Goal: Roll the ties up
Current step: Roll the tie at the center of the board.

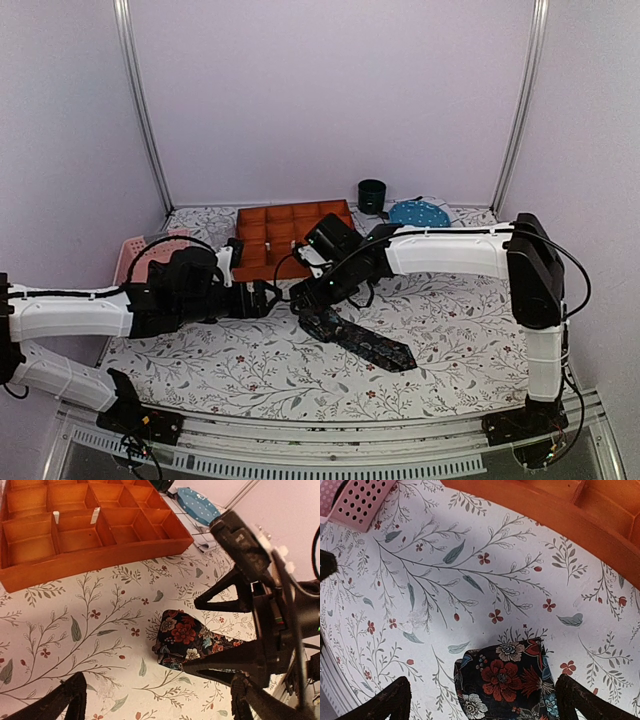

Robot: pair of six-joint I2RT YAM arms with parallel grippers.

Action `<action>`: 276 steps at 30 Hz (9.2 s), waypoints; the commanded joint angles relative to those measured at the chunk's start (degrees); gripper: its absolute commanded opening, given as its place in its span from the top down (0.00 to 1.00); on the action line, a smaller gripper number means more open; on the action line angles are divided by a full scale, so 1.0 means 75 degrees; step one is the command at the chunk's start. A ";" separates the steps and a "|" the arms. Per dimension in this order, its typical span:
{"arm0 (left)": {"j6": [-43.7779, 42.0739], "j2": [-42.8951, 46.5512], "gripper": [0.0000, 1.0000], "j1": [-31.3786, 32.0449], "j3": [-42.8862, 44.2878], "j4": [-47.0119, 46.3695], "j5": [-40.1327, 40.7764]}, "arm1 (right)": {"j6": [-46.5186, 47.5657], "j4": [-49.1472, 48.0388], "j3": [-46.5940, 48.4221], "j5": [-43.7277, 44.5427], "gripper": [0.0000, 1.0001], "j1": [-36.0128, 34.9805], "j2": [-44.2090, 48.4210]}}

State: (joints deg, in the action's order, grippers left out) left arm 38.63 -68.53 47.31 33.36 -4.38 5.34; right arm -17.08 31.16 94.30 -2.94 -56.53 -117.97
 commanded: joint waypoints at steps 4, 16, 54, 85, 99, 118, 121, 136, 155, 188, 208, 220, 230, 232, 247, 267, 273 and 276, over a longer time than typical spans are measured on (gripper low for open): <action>0.0053 0.0700 0.02 -0.0114 -0.0363 0.0232 0.0299 | 0.0418 0.0480 0.0292 0.0351 0.01 -0.0027 -0.1051; -0.0065 0.0389 0.02 -0.0128 -0.0288 0.0209 0.0181 | 0.1166 0.0380 0.0034 -0.0546 0.00 -0.0025 -0.1258; 0.0026 -0.0364 0.03 -0.0130 0.0019 0.0091 -0.0032 | 0.1911 -0.0069 -0.0824 -0.0765 0.46 0.0139 -0.1277; 0.0254 -0.0278 0.03 -0.0577 0.0250 -0.0047 -0.0617 | -0.1234 -0.2667 -0.2483 -0.1948 0.25 0.0925 0.2582; 0.0200 -0.1944 0.06 -0.1216 0.1118 -0.0255 -0.2050 | -0.2397 -0.4029 -0.3687 -0.2611 0.88 0.0849 0.1437; 0.0128 -0.3365 0.08 -0.1318 0.1714 -0.0508 -0.2584 | -0.2305 -0.3873 -0.4003 -0.2688 0.99 0.0855 0.0491; 0.0134 -0.3460 0.08 -0.1316 0.1721 -0.0603 -0.2699 | -0.2305 -0.3896 -0.4093 -0.2640 1.00 0.0852 0.0455; -0.0012 -0.4049 0.10 -0.1244 0.1974 -0.1195 -0.3880 | -0.2418 -0.4083 -0.4564 -0.2508 1.00 0.0884 0.0390; -0.0288 -0.5193 0.23 -0.0931 0.2674 -0.1151 -0.4939 | -0.2457 -0.4366 -0.4749 -0.2599 1.00 0.0992 0.0366; -0.1612 -0.4587 0.89 0.0080 0.3579 0.1161 -0.1090 | -0.2273 -0.3061 -0.4932 -0.2374 0.86 0.1009 0.3307; -0.2579 -0.5424 0.90 0.1963 0.5065 0.2752 0.2992 | -0.3119 -0.3214 -0.6775 -0.0756 0.78 0.1622 0.5590; -0.3007 -0.6739 0.88 0.2930 0.6108 0.3373 0.4516 | -0.3303 -0.3545 -0.7362 -0.0845 0.78 0.1796 0.5622; -0.3162 -0.6764 0.39 0.3149 0.6351 0.3046 0.3067 | -0.3347 -0.3732 -0.7510 -0.0941 0.78 0.1880 0.5512; -0.3045 -0.6750 0.34 0.3148 0.6393 0.3041 0.2716 | -0.3375 -0.3764 -0.7535 -0.0957 0.78 0.1897 0.5515; -0.2931 -0.6923 0.21 0.3160 0.6389 0.2690 0.1521 | -0.3407 -0.3838 -0.7609 -0.1047 0.77 0.1926 0.5553; -0.2543 -0.4478 0.08 0.2950 0.5381 0.2370 0.1672 | -0.3217 -0.4123 -0.7287 -0.1623 0.68 0.1659 0.5595; -0.1631 -0.3131 0.08 0.2415 0.3986 0.1788 0.1867 | -0.3043 -0.4195 -0.6320 -0.1840 0.75 0.1075 0.4794; -0.1039 -0.2375 0.09 0.1779 0.3012 0.1284 0.1450 | -0.3133 -0.4417 -0.5906 -0.2161 0.80 0.0990 0.4195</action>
State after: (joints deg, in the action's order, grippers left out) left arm 23.99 -92.68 66.46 62.85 10.48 18.22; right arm -40.95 0.67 46.35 -15.77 -48.23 -80.64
